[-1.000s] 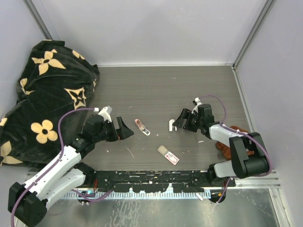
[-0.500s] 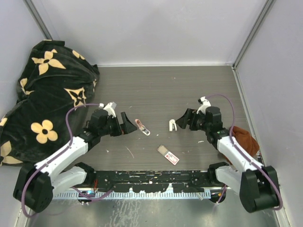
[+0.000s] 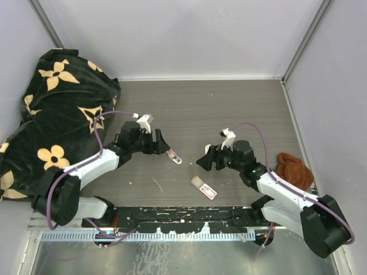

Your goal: Load the staples into the stapler

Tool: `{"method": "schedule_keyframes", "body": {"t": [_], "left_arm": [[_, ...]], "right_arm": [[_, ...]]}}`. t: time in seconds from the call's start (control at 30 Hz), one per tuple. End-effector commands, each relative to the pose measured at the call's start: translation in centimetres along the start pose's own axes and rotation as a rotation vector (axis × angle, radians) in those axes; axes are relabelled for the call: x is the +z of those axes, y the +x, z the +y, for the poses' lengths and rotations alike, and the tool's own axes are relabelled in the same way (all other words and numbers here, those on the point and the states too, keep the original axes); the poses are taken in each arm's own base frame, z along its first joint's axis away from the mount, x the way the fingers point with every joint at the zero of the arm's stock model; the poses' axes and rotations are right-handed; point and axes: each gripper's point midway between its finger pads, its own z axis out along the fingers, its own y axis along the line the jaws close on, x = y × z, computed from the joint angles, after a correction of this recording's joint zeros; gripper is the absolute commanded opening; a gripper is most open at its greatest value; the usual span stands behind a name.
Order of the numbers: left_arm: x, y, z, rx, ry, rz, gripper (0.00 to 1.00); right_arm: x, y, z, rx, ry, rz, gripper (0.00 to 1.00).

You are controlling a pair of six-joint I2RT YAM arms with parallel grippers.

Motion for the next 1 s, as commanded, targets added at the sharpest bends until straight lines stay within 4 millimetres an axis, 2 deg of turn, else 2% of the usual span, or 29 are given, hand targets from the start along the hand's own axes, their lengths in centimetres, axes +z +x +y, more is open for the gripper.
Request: {"method": "schedule_keyframes", "body": {"t": [0.0,0.17,0.23,0.53,0.7,0.97], "left_arm": [[1.8,-2.9,-1.0,0.107,0.072,-0.077,0.70],[3.4,-2.6,-0.6,0.143,0.073,-0.044,0.56],[3.8,-2.2,-0.6,0.147,0.075,-0.026,0.50],[4.0,-1.3,-1.3,0.178,0.099,-0.006,0.48],[4.2,-1.1,-1.7,0.191,0.110,0.003,0.45],[4.1,-0.5,-1.7,0.192,0.103,0.014,0.44]], "right_arm": [[1.0,-2.3,0.9,-0.034,-0.028,-0.085,0.80],[2.2,-2.0,1.3,-0.080,-0.023,-0.063,0.79],[3.0,-1.8,1.4,-0.089,-0.009,-0.045,0.76],[8.0,-0.8,2.2,-0.247,0.046,0.001,0.72],[10.7,-0.8,2.6,-0.391,0.080,0.009,0.66],[13.6,0.2,3.0,-0.474,0.038,0.018,0.54]]}}
